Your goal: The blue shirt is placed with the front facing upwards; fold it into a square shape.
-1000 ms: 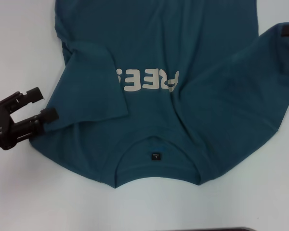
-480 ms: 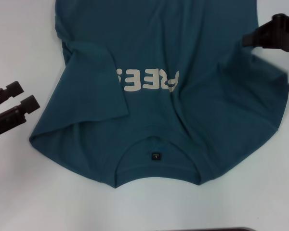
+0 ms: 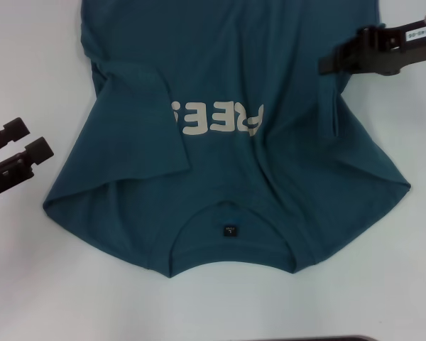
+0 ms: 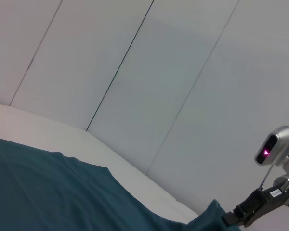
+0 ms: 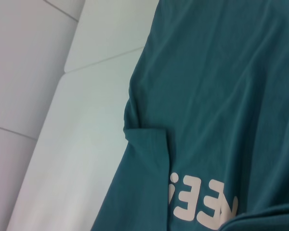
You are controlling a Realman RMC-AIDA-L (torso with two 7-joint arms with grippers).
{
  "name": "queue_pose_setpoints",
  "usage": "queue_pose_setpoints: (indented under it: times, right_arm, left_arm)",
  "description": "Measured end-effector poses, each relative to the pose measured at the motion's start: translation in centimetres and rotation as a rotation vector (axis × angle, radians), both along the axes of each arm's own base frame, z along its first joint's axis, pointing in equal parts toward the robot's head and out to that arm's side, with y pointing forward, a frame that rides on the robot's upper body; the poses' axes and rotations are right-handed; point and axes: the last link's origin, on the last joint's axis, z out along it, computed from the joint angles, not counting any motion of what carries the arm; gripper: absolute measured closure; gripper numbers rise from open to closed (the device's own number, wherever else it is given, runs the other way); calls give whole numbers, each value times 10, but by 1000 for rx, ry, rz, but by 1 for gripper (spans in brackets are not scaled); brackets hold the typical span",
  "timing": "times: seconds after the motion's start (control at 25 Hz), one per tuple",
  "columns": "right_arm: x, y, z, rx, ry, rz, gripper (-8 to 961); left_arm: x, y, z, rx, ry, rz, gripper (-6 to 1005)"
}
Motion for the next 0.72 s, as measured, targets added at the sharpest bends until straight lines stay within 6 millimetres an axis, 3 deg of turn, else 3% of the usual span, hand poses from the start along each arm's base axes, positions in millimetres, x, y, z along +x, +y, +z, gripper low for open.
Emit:
queue_pose_setpoints:
  times: [0.4, 0.72]
  right_arm:
    - [-3, 1, -19, -55, -41, 13, 798]
    - [-11, 5, -23, -58, -55, 63, 763]
  left_arm:
    - [0, 2, 4, 18, -9, 7, 140]
    - [-1, 3, 8, 39, -14, 10, 140]
